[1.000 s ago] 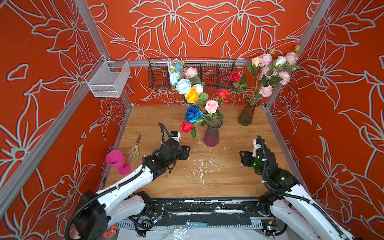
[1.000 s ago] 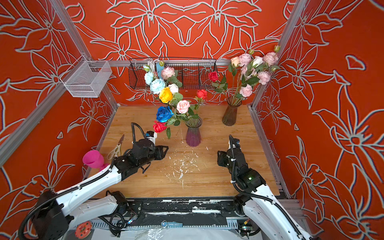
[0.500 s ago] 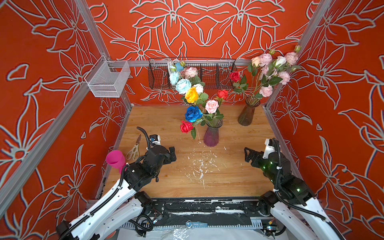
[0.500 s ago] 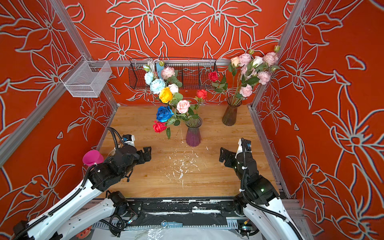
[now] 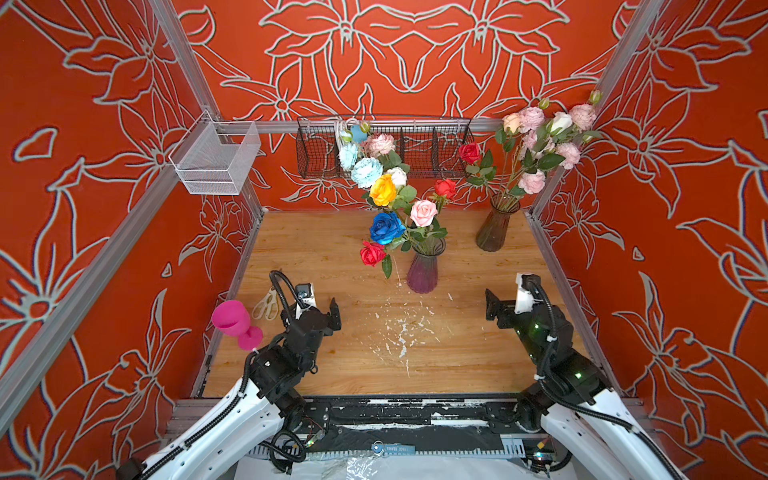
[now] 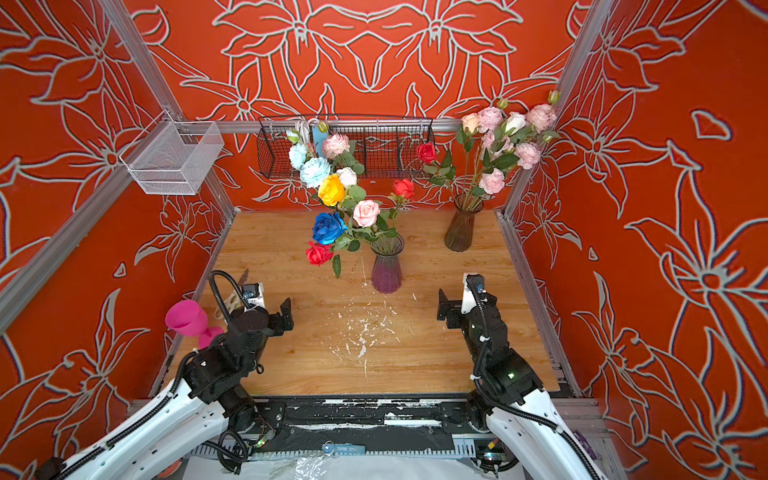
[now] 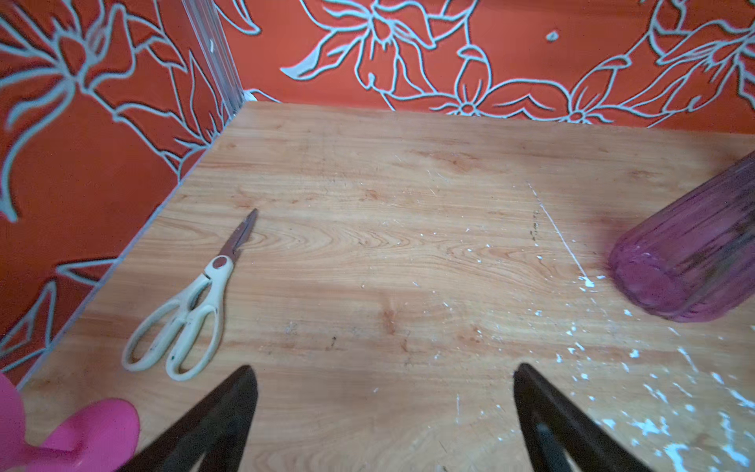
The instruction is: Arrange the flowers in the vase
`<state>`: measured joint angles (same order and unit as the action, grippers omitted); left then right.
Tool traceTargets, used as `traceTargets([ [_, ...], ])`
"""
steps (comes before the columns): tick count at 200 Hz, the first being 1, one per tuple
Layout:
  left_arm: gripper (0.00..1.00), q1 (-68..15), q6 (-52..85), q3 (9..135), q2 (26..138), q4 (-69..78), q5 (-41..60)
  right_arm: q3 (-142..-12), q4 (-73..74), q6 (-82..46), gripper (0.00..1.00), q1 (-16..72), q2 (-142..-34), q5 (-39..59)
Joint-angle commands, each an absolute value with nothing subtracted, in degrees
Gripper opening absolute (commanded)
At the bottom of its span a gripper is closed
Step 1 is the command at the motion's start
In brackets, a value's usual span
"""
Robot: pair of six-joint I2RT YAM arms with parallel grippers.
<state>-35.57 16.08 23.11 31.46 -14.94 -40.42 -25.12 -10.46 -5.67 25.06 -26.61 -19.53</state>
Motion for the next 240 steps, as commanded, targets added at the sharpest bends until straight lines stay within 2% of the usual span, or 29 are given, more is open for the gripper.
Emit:
traceTargets([
  [1,0.97,-35.3,1.3,16.3,32.5,5.5,-49.3,-18.5,11.3,11.8,0.97,24.8,-31.2,-24.1],
  [21,0.97,-32.4,-5.1,9.3,37.0,19.8,-47.3,-16.3,19.7,15.5,0.98,22.9,-38.4,-23.9],
  [50,0.97,-22.4,-1.5,6.6,43.7,28.3,-38.2,-12.8,29.0,10.8,0.97,16.3,-48.4,-16.7],
  [65,0.97,-15.5,0.7,6.0,46.3,32.5,-30.7,-11.2,33.2,8.9,0.98,12.8,-52.8,-12.9],
  [76,0.97,-10.2,2.1,6.6,48.7,33.8,-25.2,-9.3,41.7,3.6,0.97,9.9,-58.4,-9.7],
  [88,0.97,-6.1,2.3,7.2,51.9,35.9,-18.6,-9.9,44.9,4.6,0.98,8.3,-63.1,-7.5],
  [99,0.97,-4.2,2.5,7.9,56.0,38.8,-17.1,-11.5,45.2,5.2,0.98,7.6,-66.5,-6.3],
  [123,0.97,0.3,3.1,9.4,75.5,53.4,-9.9,-11.7,56.9,3.3,0.98,4.3,-79.3,-4.4],
  [133,0.97,0.7,2.1,14.1,78.1,48.2,-6.8,-12.0,61.7,2.1,0.98,3.7,-83.0,-5.0],
  [144,0.97,1.2,1.4,22.1,78.0,32.3,-4.0,-15.9,47.5,0.3,0.98,2.7,-79.3,-6.4],
  [149,0.97,1.4,1.6,24.0,77.5,27.5,-3.4,-17.5,45.8,-1.1,0.98,1.4,-80.2,-6.4],
  [159,0.97,1.7,1.7,21.7,77.9,32.8,-3.0,-16.4,51.7,-1.9,0.98,0.6,-82.2,-5.7],
  [171,0.97,1.8,1.8,23.0,77.4,29.3,-3.0,-18.3,44.4,-2.0,0.98,0.5,-80.2,-6.1],
  [184,0.97,1.8,1.7,22.4,77.6,30.9,-3.1,-17.1,50.1,-1.9,0.97,0.5,-82.2,-5.9],
  [197,0.97,1.8,1.7,22.4,77.6,30.7,-3.2,-17.8,45.1,-1.7,0.97,0.6,-80.1,-5.8],
  [210,0.97,1.8,1.7,22.5,77.3,30.2,-3.1,-16.9,49.4,-1.4,0.98,0.5,-81.4,-5.6],
  [240,0.97,1.7,1.7,22.5,77.3,30.4,-3.1,-17.3,47.5,-1.1,0.97,0.7,-80.7,-5.4],
])
